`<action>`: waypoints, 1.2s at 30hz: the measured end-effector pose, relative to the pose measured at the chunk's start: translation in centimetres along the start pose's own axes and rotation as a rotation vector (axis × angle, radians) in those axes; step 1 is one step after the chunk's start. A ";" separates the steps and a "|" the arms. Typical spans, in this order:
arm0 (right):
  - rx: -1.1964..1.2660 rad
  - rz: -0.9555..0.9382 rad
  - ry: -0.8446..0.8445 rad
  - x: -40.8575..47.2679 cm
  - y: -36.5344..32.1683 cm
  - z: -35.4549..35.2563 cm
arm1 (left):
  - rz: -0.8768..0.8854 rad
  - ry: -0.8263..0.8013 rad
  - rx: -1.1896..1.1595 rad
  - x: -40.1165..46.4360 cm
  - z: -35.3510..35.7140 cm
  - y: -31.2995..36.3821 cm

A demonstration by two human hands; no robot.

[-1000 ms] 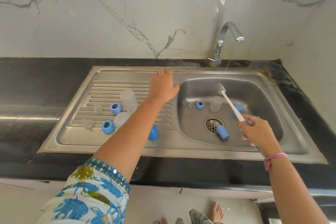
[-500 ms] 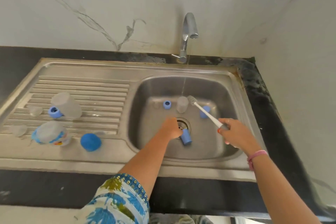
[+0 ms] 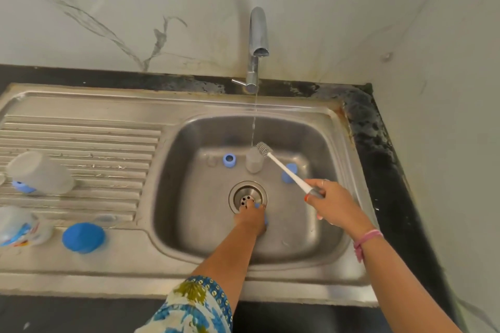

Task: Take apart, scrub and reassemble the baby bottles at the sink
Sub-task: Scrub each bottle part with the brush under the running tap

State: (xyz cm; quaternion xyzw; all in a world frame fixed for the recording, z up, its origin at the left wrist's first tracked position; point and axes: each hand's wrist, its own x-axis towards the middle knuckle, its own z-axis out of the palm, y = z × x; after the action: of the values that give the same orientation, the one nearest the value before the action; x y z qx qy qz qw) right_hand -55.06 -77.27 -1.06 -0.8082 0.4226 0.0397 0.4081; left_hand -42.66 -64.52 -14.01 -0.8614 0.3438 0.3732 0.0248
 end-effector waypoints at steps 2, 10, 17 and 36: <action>0.049 0.005 0.015 -0.1 0.1 -0.5 | -0.017 0.072 -0.094 0.4 -0.7 0.0; 0.211 0.041 0.070 -1.6 -0.4 -2.5 | -0.067 0.035 -1.828 0.5 -12.9 -0.2; 0.255 0.032 0.146 -2.2 -2.0 -1.9 | 0.049 0.058 -1.872 0.0 -19.1 0.4; 0.187 -0.085 0.142 -4.5 -3.0 -3.9 | -0.037 -0.015 -1.903 -0.7 -22.0 -0.8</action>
State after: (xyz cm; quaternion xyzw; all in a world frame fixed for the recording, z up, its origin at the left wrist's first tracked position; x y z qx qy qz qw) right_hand -56.90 -76.08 5.25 -0.7847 0.4175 -0.0745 0.4521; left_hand -28.73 -70.09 2.18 -0.5232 -0.1181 0.5017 -0.6787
